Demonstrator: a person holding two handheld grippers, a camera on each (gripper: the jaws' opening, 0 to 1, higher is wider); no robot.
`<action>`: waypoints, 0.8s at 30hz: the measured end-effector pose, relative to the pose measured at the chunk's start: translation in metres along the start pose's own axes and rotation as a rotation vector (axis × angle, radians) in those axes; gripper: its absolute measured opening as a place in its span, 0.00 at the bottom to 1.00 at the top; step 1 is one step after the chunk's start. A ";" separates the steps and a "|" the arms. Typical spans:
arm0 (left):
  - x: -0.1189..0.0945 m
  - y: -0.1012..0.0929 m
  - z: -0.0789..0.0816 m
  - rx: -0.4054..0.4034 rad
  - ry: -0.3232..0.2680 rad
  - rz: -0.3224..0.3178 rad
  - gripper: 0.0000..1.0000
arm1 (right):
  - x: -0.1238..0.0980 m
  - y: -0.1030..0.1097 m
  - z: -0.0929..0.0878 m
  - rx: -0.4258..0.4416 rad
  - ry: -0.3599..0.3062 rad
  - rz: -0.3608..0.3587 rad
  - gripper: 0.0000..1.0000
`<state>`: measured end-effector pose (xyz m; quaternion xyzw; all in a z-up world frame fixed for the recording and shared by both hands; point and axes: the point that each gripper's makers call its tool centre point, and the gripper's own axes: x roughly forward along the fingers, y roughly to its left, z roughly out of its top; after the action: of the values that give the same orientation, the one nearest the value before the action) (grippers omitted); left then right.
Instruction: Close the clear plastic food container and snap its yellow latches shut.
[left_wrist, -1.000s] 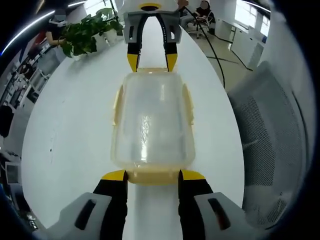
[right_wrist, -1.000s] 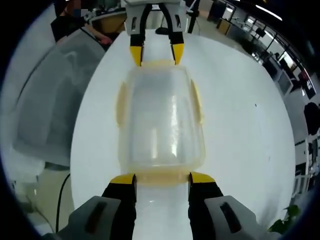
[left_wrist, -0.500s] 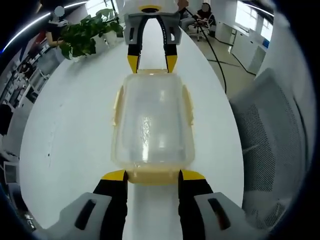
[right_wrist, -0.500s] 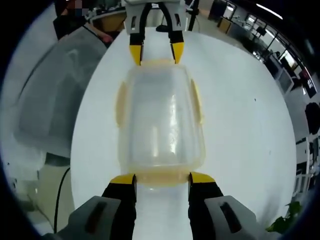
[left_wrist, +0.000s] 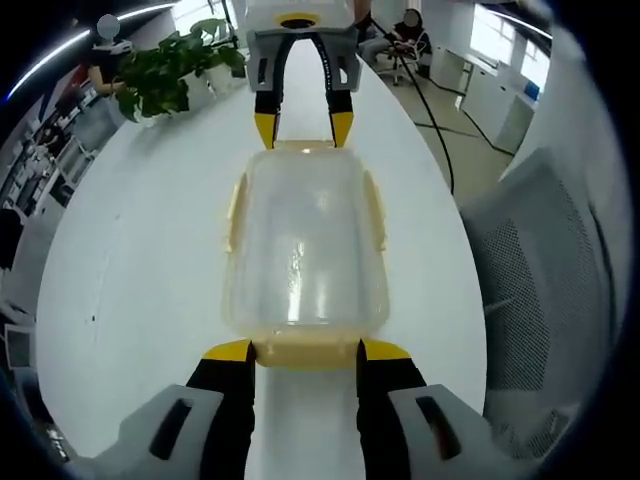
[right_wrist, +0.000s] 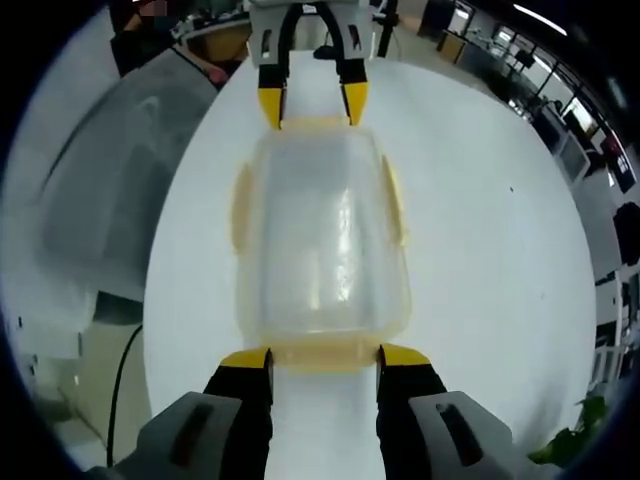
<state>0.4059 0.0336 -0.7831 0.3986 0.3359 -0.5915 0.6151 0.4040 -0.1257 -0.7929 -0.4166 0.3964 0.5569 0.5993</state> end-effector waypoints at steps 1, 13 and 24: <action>0.001 0.000 0.001 0.001 0.000 -0.001 0.38 | 0.000 0.000 -0.001 0.003 -0.001 0.002 0.39; 0.009 -0.001 0.004 0.000 0.000 -0.011 0.39 | 0.003 0.002 -0.009 0.015 0.003 0.019 0.39; 0.016 -0.001 0.002 -0.010 -0.003 -0.025 0.39 | 0.006 0.002 -0.012 0.023 0.004 0.038 0.39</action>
<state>0.4060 0.0243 -0.7965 0.3907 0.3429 -0.5979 0.6102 0.4023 -0.1349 -0.8029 -0.4031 0.4120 0.5627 0.5925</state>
